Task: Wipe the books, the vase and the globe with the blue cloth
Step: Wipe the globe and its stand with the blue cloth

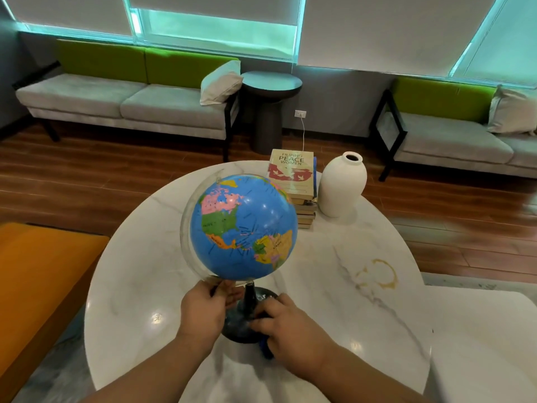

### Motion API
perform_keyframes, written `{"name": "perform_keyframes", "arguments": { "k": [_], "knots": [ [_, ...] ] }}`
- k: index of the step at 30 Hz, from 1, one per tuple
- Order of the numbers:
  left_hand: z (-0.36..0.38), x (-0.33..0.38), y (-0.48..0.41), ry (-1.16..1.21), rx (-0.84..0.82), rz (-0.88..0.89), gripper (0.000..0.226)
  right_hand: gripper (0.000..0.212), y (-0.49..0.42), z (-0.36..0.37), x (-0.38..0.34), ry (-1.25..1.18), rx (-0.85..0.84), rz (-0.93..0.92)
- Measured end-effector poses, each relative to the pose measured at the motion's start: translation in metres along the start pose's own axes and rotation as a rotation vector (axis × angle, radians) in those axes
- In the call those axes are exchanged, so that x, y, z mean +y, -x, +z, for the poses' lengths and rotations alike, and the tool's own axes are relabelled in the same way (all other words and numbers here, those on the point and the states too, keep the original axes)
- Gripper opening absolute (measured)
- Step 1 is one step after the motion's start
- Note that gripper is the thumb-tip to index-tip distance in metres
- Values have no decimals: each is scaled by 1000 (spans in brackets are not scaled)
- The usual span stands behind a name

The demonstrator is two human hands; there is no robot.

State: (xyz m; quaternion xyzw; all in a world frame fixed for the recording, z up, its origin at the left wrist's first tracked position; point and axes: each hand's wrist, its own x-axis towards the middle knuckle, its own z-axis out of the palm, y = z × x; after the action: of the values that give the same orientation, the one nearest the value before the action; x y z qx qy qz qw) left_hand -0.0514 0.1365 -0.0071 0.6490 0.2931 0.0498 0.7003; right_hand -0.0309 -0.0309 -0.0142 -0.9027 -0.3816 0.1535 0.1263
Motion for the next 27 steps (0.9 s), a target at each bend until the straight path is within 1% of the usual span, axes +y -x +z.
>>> {"name": "perform_keyframes", "arguments": {
  "k": [1, 2, 5, 6, 8, 10, 12, 13, 14, 15, 16, 18, 20, 21, 23, 25, 26, 27],
  "knots": [
    [0, 0, 0, -1, 1, -4, 12, 46, 1, 3, 0, -6, -12, -16],
    [0, 1, 0, 0, 1, -9, 13, 46, 1, 5, 3, 4, 12, -26],
    [0, 2, 2, 22, 12, -15, 14, 67, -5, -3, 10, 46, 34, 42],
    [0, 2, 2, 23, 12, -12, 14, 68, -6, -6, 12, 58, 31, 63],
    [0, 2, 2, 9, 10, -1, 14, 56, -7, -11, 6, 42, 38, 47],
    [-1, 3, 1, 1, 16, 1, 14, 47, -7, -8, -1, 11, 11, -39],
    [0, 3, 2, 18, 13, -10, 13, 46, -6, -4, 0, 13, -20, -45],
    [0, 4, 2, 23, 10, -13, 13, 50, -6, -4, 3, 27, -28, 3],
    [1, 4, 3, 26, 9, -13, 13, 57, -7, -6, 7, 40, -17, 49],
    [1, 3, 3, 25, 12, -13, 14, 67, -8, -8, 8, 43, -4, 77],
    [1, 2, 2, 18, 15, -11, 15, 69, -9, -10, 9, 45, 4, 85],
    [0, 2, 1, 3, 13, -9, 13, 56, -9, -9, 0, 48, 3, 12],
    [-1, 3, 0, -1, 9, -14, 13, 48, -5, -2, -7, 45, -15, -83],
    [-1, 3, 0, -7, 7, -15, 14, 46, -3, -2, -7, 36, -30, -78],
    [0, 3, 2, -12, 6, -13, 14, 45, -1, -6, 1, 34, -24, -4],
    [0, 2, 2, -3, 13, -9, 13, 54, -1, -11, 8, 75, -16, 72],
    [0, 2, 2, 2, 17, -9, 13, 56, -2, -13, 8, 83, -4, 78],
    [0, 3, 2, 8, 19, -10, 13, 54, -1, -14, 5, 68, 5, 59]
  ]
}}
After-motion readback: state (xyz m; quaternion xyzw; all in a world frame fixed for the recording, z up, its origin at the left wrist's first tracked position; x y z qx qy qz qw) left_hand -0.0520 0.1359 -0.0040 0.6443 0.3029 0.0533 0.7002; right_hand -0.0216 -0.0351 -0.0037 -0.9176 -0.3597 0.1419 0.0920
